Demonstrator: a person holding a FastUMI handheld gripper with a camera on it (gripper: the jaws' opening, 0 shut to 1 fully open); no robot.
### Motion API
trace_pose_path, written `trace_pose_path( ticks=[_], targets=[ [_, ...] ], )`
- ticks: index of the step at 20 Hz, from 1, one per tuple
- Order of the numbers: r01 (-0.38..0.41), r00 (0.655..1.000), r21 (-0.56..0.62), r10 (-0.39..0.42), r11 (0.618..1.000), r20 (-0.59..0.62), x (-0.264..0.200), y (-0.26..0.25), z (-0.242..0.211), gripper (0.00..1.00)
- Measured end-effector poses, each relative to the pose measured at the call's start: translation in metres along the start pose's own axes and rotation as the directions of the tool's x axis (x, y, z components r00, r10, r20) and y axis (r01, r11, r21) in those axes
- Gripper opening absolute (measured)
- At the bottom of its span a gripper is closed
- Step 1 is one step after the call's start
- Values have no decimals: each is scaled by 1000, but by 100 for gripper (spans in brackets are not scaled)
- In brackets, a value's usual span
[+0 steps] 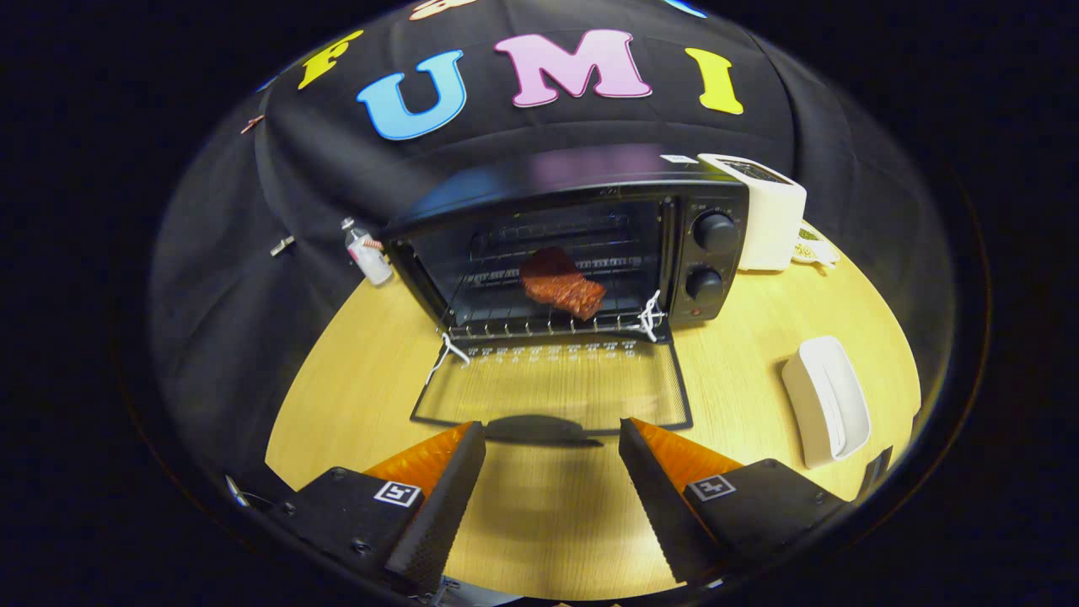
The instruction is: Open the toaster oven, put the food inside, and close the toaster oven door.
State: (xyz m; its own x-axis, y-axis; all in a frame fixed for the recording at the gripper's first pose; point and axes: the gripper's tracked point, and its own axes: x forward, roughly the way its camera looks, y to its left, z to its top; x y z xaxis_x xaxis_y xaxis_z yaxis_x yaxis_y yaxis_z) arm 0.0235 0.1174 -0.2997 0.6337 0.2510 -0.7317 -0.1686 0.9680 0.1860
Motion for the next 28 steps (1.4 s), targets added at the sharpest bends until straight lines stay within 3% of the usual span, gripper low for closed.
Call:
trace_pose_path(
  ticks=[3, 8, 15, 21, 25, 28],
  targets=[
    [27, 997, -42, -30, 999, -67, 9, 1, -36, 99],
    [114, 985, -8, -114, 993, -133, 36, -11, -66, 99],
    [162, 979, -25, -164, 986, -117, 63, -12, -55, 99],
    [138, 982, 40, -131, 990, -137, 63, -1, -44, 99],
    [92, 993, 75, -86, 993, -81, 38, 5, -24, 98],
    [48, 999, 33, -47, 998, -15, 22, 9, -9, 98]
  ],
)
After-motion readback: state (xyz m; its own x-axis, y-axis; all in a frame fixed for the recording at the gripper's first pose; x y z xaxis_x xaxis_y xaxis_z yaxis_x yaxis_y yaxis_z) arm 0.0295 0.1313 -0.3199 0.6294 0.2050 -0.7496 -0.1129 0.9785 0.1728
